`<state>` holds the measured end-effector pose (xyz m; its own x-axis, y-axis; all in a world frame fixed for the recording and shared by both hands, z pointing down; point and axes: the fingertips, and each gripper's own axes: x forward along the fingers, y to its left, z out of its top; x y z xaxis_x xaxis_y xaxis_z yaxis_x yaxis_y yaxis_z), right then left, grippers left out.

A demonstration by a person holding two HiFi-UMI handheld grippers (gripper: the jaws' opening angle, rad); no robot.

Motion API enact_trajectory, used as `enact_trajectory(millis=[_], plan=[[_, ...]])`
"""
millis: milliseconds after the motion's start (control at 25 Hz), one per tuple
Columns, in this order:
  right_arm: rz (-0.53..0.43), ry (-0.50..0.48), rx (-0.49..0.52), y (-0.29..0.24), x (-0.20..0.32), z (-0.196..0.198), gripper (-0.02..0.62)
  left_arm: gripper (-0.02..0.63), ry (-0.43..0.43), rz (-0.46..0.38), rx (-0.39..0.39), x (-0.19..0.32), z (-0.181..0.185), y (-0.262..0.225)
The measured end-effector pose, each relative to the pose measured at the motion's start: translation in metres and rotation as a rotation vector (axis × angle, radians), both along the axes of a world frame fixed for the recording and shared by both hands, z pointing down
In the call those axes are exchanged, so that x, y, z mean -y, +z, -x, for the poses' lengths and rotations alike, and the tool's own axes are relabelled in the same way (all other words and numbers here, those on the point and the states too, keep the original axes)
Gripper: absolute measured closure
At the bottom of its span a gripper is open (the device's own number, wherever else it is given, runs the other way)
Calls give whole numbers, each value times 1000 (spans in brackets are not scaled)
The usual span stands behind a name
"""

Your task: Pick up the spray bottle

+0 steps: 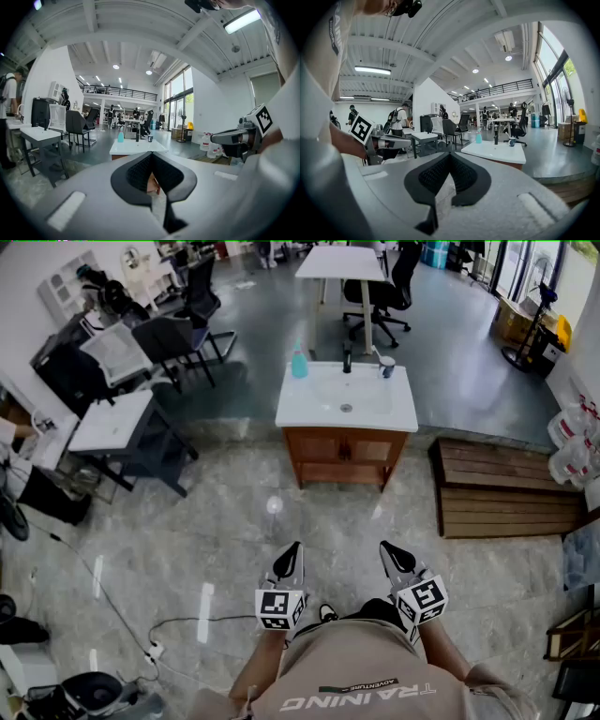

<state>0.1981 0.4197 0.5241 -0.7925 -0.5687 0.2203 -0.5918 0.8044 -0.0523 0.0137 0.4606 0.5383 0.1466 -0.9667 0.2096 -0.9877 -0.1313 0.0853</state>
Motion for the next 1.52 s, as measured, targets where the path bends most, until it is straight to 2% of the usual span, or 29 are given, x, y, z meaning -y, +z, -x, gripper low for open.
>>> enact_trajectory(millis=[200,400,600,800,1040,1160,1320,1520], plan=[[-12,-20,-21,-7,4,7,592,589,-26,-27,-20,2,9,-3],[-3,22,34,-19,7,9,592,589,-18,13,-60,9,11,16],[17,45,-38,-8,7,-6,592,589,15,37,-97,22,-3,31],[49,49,-61,3,29,-11,592,589,28,39,-87,53,-7,31],[73,-3,-2,13,79,14,592,589,-1,61,-52,88,7,26],[36,-44,46,0,118,35,592,589,-14,50,-16,114,18,12],[4,-98,68,-11,162,47,592,589,-9,25,28,159,15,-6],[67,-144,65,7,206,44,592,589,-48,-14,42,209,14,-22]])
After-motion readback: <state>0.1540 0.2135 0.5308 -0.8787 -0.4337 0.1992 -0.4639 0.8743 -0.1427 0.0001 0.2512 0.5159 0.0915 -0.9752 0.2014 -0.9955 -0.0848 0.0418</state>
